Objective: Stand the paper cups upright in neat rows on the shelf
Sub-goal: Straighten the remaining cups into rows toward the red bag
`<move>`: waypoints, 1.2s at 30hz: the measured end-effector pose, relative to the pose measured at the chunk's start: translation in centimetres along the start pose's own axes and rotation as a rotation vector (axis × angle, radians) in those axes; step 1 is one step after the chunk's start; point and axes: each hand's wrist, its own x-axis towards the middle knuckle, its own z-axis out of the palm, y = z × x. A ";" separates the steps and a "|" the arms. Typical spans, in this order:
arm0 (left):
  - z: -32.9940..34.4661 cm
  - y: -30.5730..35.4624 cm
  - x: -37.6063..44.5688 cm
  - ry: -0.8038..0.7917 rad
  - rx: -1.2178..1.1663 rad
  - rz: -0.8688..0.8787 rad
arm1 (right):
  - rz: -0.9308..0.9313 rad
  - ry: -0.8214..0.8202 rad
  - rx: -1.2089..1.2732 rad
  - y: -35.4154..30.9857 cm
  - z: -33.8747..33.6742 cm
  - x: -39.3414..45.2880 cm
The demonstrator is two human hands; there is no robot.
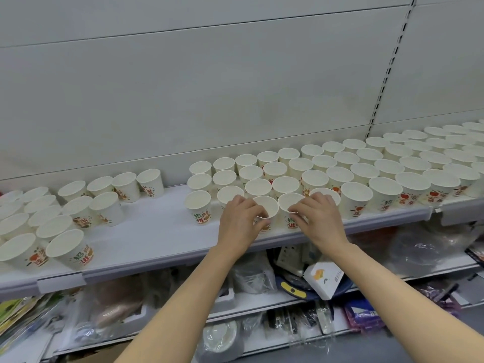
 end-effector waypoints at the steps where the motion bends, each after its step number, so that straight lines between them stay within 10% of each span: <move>1: 0.0 0.0 -0.1 0.012 -0.004 -0.001 | 0.001 0.019 0.006 -0.2 -0.1 0.1; 9: -4.4 -2.4 -4.2 0.204 0.049 -0.124 | -0.075 0.153 0.075 -5.6 0.4 1.6; 16: -13.1 -13.8 -13.6 0.360 0.256 -0.565 | -0.126 0.114 0.179 -13.0 3.4 1.9; 20: -18.0 -20.3 -16.4 0.197 0.447 -0.759 | -0.140 0.111 0.242 -17.7 6.3 3.3; 29: -20.2 -24.5 -16.8 0.009 0.275 -0.527 | -0.134 0.075 0.188 -24.1 12.8 9.8; 36: -20.8 -25.4 -13.9 -0.003 0.164 -0.339 | -0.005 -0.297 0.048 -26.2 18.5 18.2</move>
